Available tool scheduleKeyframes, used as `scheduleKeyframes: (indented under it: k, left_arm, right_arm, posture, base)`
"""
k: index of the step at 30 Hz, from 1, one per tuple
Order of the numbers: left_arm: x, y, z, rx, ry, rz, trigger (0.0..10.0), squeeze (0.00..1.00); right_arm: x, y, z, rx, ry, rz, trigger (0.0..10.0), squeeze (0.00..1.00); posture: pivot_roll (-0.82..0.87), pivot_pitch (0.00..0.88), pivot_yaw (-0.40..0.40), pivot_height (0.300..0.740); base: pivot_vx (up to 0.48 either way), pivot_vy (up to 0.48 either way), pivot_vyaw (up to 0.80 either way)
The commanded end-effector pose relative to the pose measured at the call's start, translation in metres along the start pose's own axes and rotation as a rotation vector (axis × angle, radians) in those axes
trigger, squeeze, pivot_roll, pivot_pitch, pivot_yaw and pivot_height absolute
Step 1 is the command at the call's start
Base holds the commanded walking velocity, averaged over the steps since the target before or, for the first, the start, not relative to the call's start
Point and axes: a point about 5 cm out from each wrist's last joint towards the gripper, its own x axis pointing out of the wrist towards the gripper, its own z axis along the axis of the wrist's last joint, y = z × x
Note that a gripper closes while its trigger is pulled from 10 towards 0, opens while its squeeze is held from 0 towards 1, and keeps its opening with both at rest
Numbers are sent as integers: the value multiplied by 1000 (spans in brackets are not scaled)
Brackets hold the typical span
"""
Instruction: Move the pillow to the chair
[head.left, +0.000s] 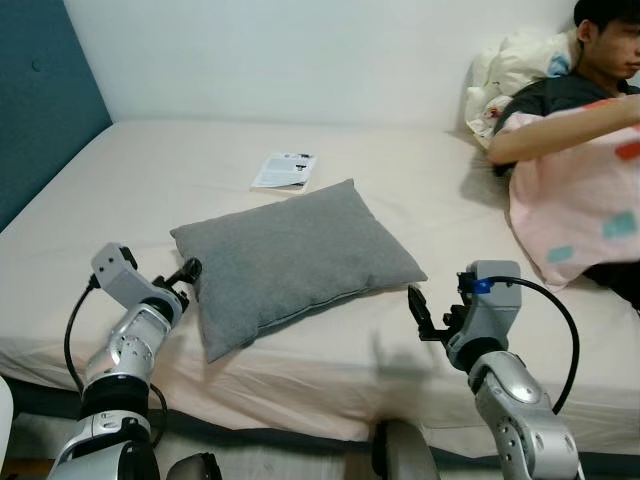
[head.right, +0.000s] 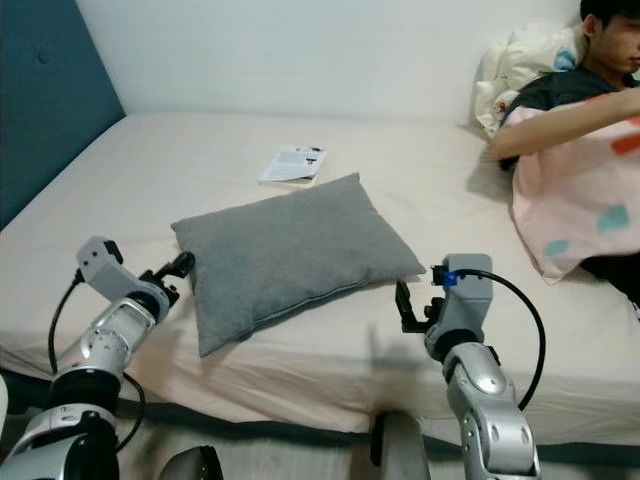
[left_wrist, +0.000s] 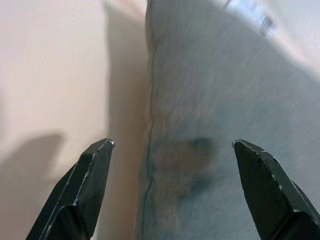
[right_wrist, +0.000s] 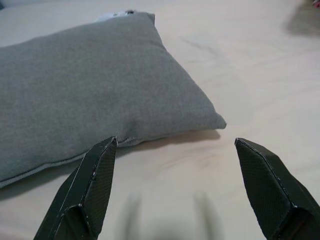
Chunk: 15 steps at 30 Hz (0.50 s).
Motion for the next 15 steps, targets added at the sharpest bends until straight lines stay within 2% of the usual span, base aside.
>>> scheduleKeyframes:
  k: [1, 3, 5, 7, 9, 10, 12, 15]
  left_arm:
    - [3, -5, -14, 24, 78, -24, 10000, 0]
    - [4, -7, -20, 17, 116, -41, 10000, 0]
    - [4, -12, -30, -50, 169, -87, 10000, 0]
    - [5, -14, -31, -75, 178, -99, 10000, 0]
    - [4, -28, -40, -135, 222, -204, 10000, 0]
    - [4, -28, -40, -135, 222, -204, 10000, 0]
    - [4, -41, -43, -197, 238, -284, 10000, 0]
    - [6, -50, -43, -205, 235, -321, 10000, 0]
  right_arm:
    - [-3, 4, 1, 14, 1, 10, 10000, 0]
    - [-3, 4, 1, 15, 0, 10, 10000, 0]
    - [-3, 4, 2, 16, -3, 11, 10000, 0]
    - [-3, 4, 2, 16, -4, 11, 10000, 0]
    - [-3, 4, 3, 21, -11, 9, 10000, 0]
    - [-3, 4, 3, 21, -11, 9, 10000, 0]
    - [-3, 4, 4, 21, -14, 9, 10000, 0]
    - [-3, 4, 4, 19, -13, 8, 10000, 0]
  posture:
    - [-103, 74, 40, 431]
    - [-103, 74, 40, 426]
    - [-102, 73, 41, 417]
    - [-102, 73, 41, 408]
    - [-105, 70, 40, 408]
    - [-105, 70, 40, 408]
    - [-107, 69, 42, 408]
    - [-113, 66, 38, 408]
  base:
    - [0, 0, 0]
    - [0, 0, 0]
    - [0, 0, 0]
    - [0, 0, 0]
    - [0, 0, 0]
    - [0, 0, 0]
    - [0, 0, 0]
    - [0, 0, 0]
